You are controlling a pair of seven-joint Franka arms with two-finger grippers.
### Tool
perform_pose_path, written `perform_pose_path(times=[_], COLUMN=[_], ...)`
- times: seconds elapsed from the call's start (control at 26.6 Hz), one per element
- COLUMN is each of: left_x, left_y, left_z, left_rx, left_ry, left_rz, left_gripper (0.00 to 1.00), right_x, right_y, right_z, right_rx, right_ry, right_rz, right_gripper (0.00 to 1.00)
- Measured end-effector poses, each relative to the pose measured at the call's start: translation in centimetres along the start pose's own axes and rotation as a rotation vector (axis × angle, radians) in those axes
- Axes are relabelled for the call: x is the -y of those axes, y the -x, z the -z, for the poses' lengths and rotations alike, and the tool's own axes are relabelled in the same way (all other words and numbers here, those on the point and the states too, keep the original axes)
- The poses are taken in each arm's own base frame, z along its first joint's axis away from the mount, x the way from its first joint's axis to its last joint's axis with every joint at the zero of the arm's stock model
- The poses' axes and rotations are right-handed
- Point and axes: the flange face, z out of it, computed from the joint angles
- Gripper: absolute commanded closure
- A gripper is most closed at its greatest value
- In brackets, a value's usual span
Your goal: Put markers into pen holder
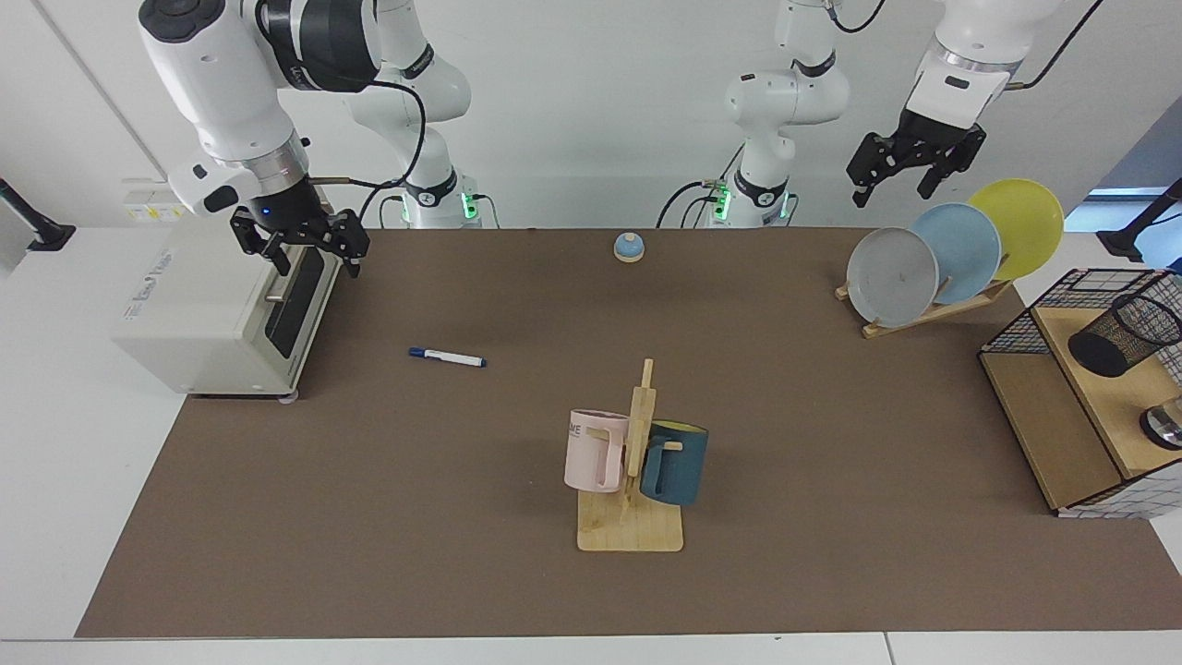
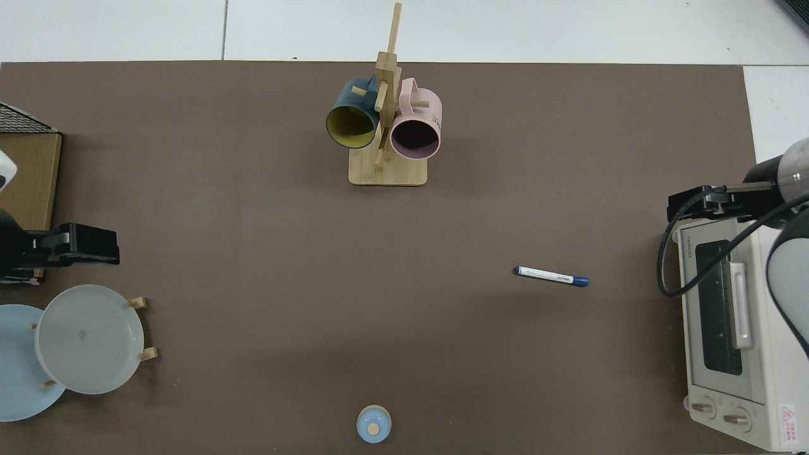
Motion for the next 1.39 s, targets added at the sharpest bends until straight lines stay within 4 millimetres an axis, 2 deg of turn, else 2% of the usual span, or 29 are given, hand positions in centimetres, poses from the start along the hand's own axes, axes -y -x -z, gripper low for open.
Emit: perform_pose_path(times=[0.26, 0.75, 1.05, 1.24, 1.39], left_x=[-0.4, 0.1, 0.1, 0.1, 0.2], left_y=[0.1, -0.2, -0.2, -0.2, -0.2], left_z=[-0.2, -0.9, -1.3, -1.4, -1.4], left_rx=[0.004, 0.009, 0.015, 0.019, 0.019], left_ry=[-0.002, -0.001, -0.002, -0.003, -0.003], left_rz=[-0.026, -0.073, -0.075, -0.075, -0.081], left_gripper=[0.0, 0.0, 0.0, 0.0, 0.0], right_x=[0.0, -0.1, 0.6, 0.9, 1.0], right_y=[0.0, 0.0, -0.2, -0.3, -0.4], right_z=[0.0, 0.0, 0.0, -3.0, -7.4], right_rx=[0.0, 0.0, -0.02, 0.017, 0.033], right_ry=[0.0, -0.001, -0.034, -0.04, -0.046], right_rz=[0.0, -0.007, 0.201, 0.367, 0.541], right_gripper=[0.0, 0.0, 0.0, 0.0, 0.0])
